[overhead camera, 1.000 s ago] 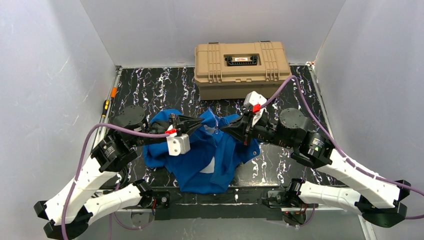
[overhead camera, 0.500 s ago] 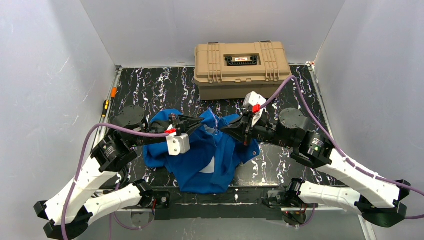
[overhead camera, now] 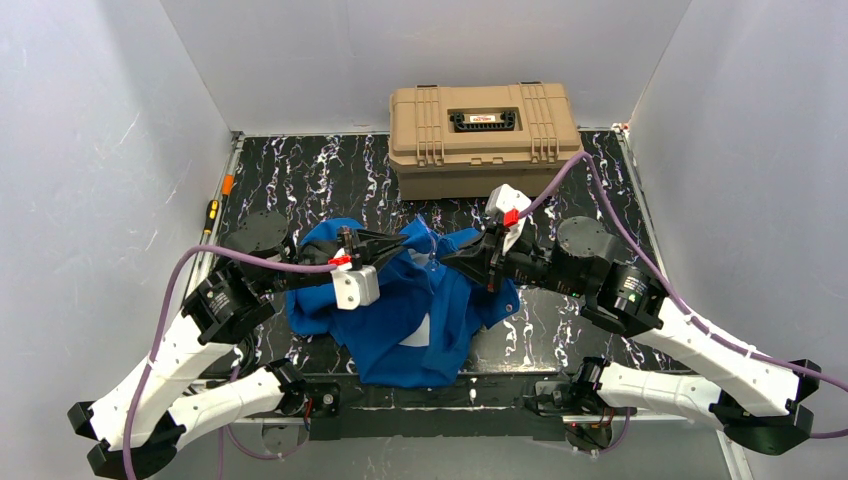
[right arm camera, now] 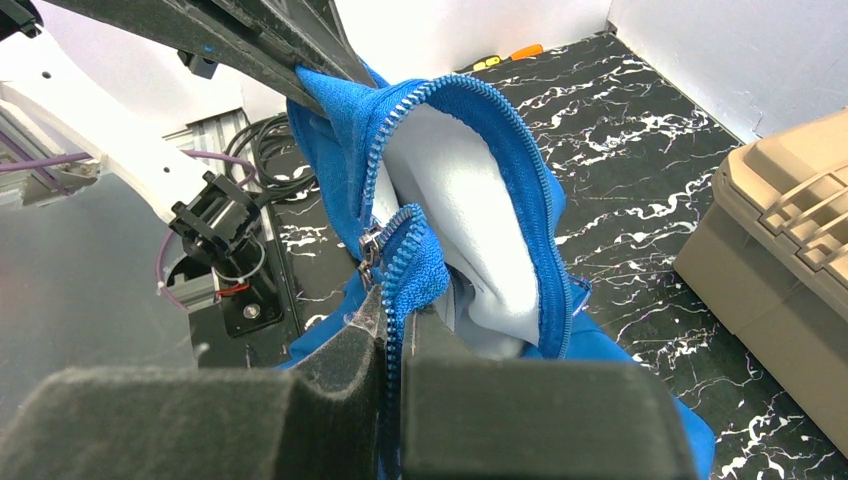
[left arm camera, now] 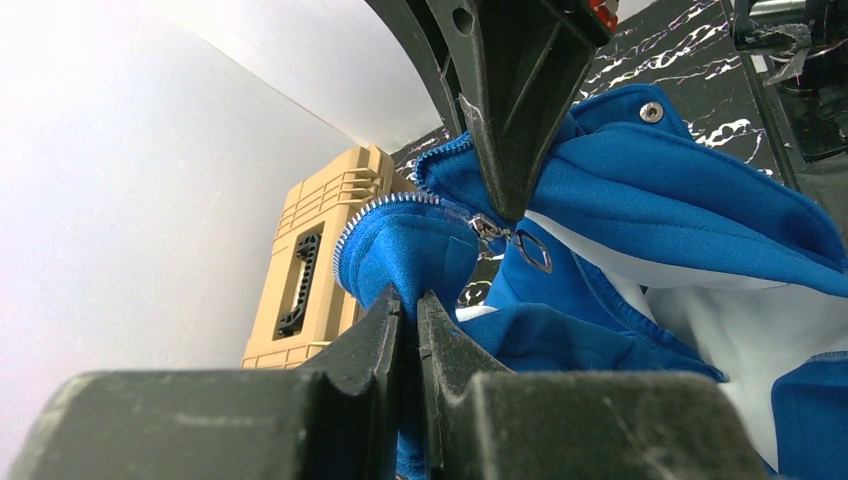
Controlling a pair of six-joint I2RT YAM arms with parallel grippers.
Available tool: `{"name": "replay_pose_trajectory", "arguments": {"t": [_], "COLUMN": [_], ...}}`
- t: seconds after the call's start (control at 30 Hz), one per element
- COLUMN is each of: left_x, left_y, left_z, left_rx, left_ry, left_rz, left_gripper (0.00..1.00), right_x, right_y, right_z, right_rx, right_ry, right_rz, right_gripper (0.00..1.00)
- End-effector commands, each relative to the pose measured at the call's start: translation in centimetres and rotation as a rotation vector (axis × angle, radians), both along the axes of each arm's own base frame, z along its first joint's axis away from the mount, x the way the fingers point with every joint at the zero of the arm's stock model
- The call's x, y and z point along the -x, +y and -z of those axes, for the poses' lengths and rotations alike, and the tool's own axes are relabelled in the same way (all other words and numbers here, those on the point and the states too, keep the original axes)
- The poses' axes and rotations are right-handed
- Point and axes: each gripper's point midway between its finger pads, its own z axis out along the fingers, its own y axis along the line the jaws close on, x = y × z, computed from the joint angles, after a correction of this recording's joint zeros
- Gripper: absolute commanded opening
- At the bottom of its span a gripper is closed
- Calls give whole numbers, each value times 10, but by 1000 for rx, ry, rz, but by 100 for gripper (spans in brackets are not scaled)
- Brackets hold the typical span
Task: Zip up the jacket
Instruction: Insert the zipper into the jacket.
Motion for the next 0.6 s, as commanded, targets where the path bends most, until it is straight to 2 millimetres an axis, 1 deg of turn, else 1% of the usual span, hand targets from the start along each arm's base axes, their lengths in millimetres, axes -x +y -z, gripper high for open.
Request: {"name": "replay_pose_trajectory", "arguments": {"t": [0.0, 0.3, 0.37, 0.57], "left_x": [5, 3, 2, -1], "left_y": [3, 4, 4, 3], "left_z": [-28, -6, -4, -9], "left_rx": [71, 15, 9, 15], "left_ry": [-48, -73, -77, -83], "left_rz": [8, 9, 4, -5], "left_gripper": [0, 0, 0, 0], "right_x": [-1, 2, 3, 3], "right_y": [-3, -7, -6, -7], "right_z": [-25, -37, -37, -38], "right_rx": [-78, -108, -109, -112], "right_ry": [-39, -46, -43, -45], "right_rz": [13, 10, 4, 6], "right_gripper": [1, 1, 1, 1]}}
